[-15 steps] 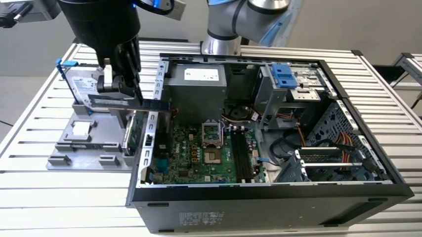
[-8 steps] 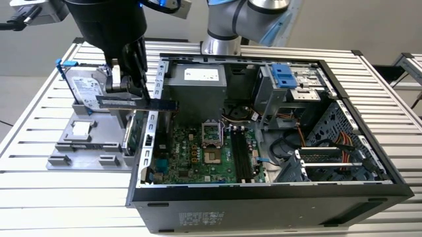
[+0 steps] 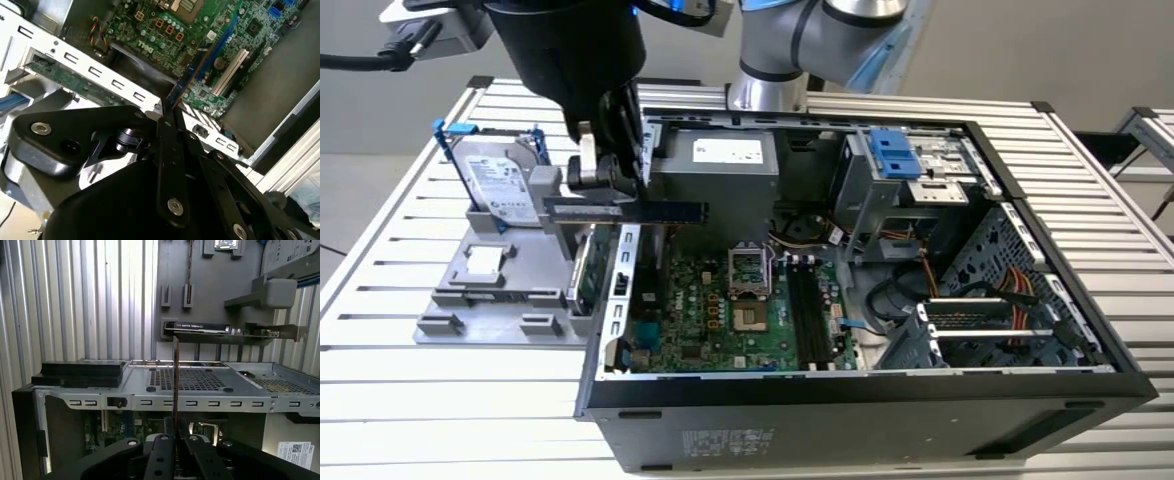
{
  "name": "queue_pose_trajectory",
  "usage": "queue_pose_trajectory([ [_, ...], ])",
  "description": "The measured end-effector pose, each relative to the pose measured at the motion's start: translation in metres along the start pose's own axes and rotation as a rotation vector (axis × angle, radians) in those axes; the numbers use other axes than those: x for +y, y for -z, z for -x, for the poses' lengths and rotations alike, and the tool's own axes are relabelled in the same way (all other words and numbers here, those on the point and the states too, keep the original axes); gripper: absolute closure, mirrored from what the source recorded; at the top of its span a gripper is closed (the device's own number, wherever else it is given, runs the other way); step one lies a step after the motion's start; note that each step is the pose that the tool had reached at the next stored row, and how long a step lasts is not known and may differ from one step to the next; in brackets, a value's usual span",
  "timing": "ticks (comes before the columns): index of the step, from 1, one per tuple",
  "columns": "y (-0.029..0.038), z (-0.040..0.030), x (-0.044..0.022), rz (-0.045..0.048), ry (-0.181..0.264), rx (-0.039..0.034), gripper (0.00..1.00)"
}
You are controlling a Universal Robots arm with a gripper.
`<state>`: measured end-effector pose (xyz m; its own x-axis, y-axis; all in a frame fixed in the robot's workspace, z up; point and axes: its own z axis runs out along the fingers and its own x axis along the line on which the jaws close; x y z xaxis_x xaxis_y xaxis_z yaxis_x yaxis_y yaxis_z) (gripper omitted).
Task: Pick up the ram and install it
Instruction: 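Pick up the ram and move it above insertion slot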
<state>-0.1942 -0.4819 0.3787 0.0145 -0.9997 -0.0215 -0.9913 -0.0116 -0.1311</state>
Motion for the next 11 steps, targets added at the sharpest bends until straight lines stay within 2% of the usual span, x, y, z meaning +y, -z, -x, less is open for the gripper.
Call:
queue_pose_trajectory([
  [4, -0.0012, -0.0001, -0.0095, -0.0001, 0.001, -0.0025, 1.00],
  [8, -0.0024, -0.0003, -0.0182, -0.0017, 0.002, -0.0079, 1.00],
  [11, -0.0035, -0.0004, -0.0264, -0.0016, 0.002, -0.0083, 1.00],
])
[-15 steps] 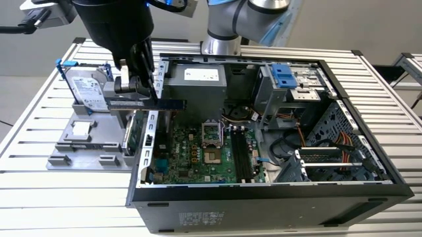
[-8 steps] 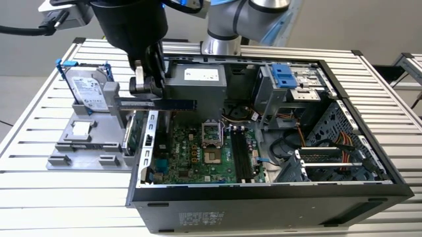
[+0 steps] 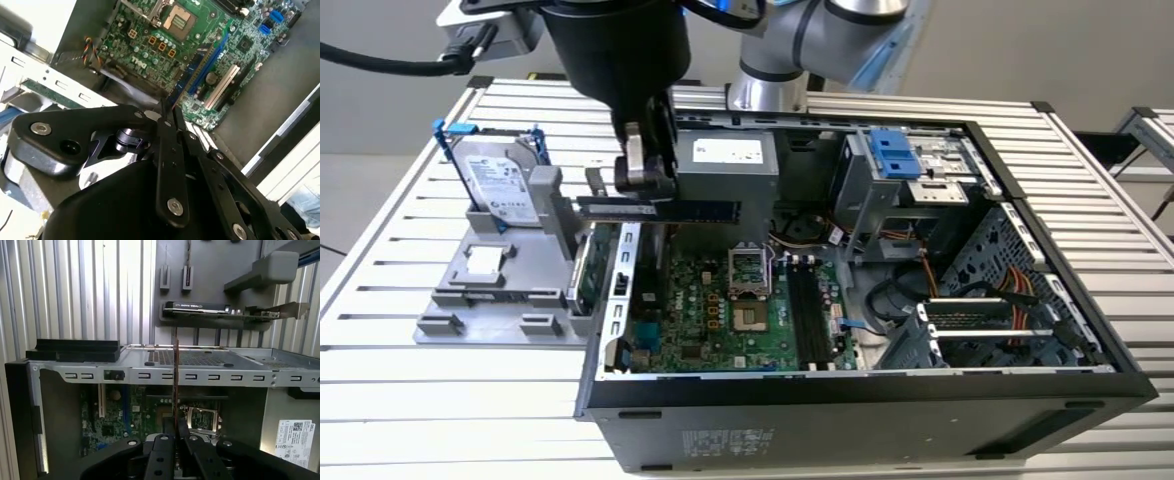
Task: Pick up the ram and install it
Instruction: 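Pick up the ram and move it above insertion slot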
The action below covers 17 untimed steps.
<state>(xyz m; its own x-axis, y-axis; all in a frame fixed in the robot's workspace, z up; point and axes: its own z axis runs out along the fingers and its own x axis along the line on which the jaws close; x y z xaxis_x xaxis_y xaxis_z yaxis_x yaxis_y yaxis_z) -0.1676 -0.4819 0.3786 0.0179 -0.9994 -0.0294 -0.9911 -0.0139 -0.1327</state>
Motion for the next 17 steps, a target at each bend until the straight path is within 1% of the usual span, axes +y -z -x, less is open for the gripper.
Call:
queue_pose_trajectory([
  [9, -0.0034, -0.0005, -0.0254, 0.0004, 0.000, -0.0005, 1.00],
  [11, -0.0040, -0.0006, -0.0301, 0.0004, 0.000, -0.0004, 1.00],
  [14, -0.0048, -0.0007, -0.0360, 0.0005, 0.000, -0.0005, 1.00],
  [17, -0.0054, -0.0007, -0.0403, 0.0005, 0.000, -0.0004, 1.00],
])
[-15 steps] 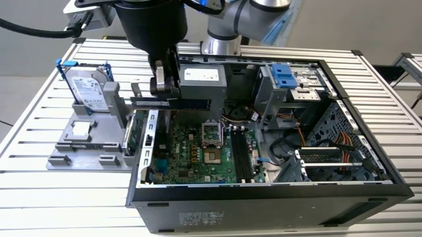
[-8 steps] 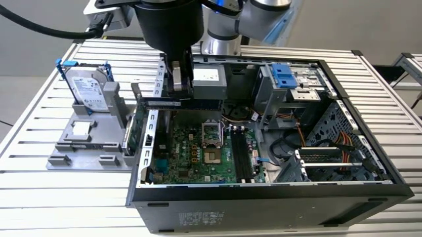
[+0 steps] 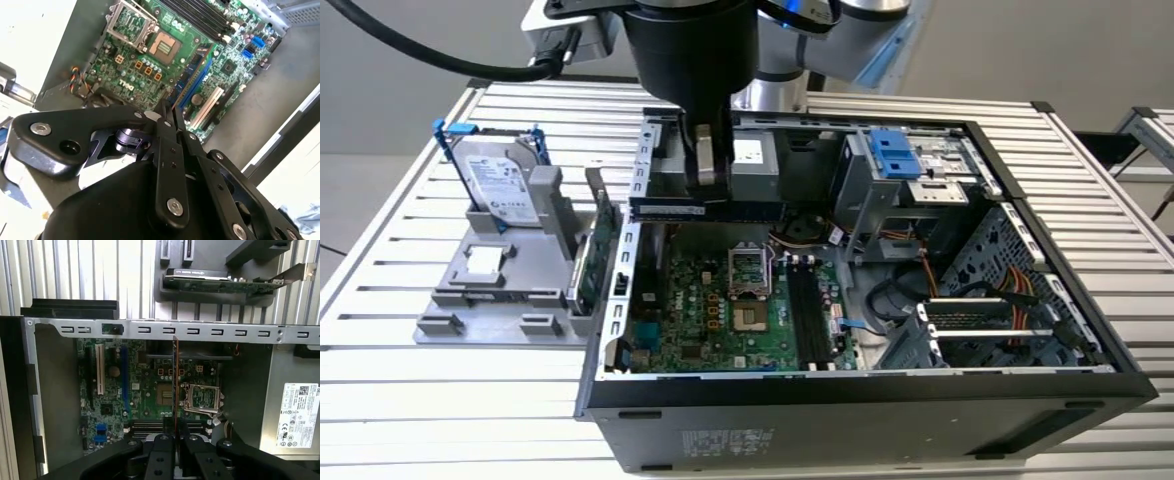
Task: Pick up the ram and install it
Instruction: 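Pick up the ram and move it above insertion slot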
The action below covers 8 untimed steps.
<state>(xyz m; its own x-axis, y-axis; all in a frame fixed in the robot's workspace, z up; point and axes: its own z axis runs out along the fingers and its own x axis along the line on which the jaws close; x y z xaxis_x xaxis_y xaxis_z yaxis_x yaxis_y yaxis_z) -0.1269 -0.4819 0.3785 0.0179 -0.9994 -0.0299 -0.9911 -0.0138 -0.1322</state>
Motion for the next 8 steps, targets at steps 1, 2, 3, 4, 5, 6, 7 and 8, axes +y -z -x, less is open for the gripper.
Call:
queue_pose_trajectory([
  [1, -0.0002, 0.0000, -0.0013, 0.0000, 0.000, 0.0000, 1.00],
  [2, -0.0004, -0.0001, -0.0026, 0.0000, 0.000, -0.0001, 1.00],
  [3, -0.0006, -0.0001, -0.0040, 0.0000, 0.000, 0.0000, 1.00],
  [4, -0.0008, -0.0001, -0.0053, 0.0000, 0.000, -0.0001, 1.00],
  [5, -0.0010, -0.0001, -0.0066, 0.0000, 0.000, -0.0001, 1.00],
  [6, -0.0011, -0.0001, -0.0077, 0.0001, 0.000, 0.0000, 1.00],
  [7, -0.0013, -0.0002, -0.0089, 0.0000, 0.000, 0.0000, 1.00],
  [8, -0.0014, -0.0002, -0.0098, 0.0000, 0.000, 0.0000, 1.00],
])
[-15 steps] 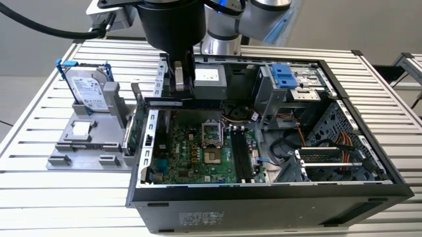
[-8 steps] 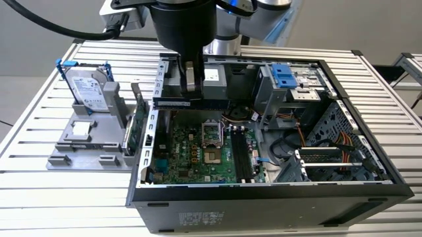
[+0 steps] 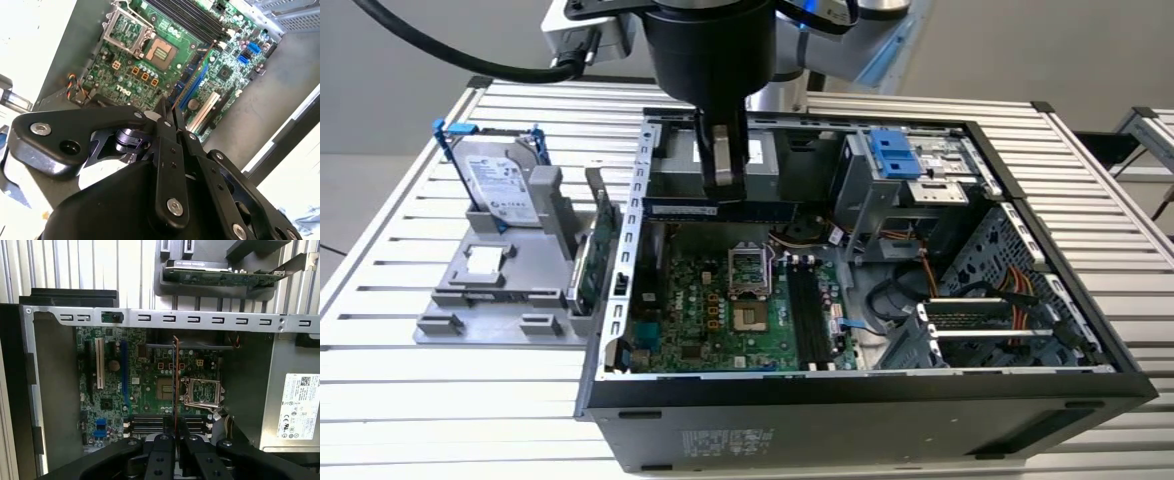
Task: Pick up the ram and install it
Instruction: 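Pick up the ram and move it above insertion slot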
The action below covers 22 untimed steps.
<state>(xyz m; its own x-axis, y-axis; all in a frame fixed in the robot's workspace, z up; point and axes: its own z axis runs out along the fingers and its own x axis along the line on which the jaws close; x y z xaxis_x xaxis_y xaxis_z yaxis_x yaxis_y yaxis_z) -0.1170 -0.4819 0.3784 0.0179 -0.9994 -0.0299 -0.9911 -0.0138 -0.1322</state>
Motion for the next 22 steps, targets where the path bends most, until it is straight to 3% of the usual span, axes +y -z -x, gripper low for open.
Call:
queue_pose_trajectory([
  [16, -0.0004, 0.0000, -0.0027, 0.0000, 0.000, 0.0001, 1.00],
  [22, -0.0014, -0.0002, -0.0100, 0.0000, 0.000, 0.0000, 1.00],
])
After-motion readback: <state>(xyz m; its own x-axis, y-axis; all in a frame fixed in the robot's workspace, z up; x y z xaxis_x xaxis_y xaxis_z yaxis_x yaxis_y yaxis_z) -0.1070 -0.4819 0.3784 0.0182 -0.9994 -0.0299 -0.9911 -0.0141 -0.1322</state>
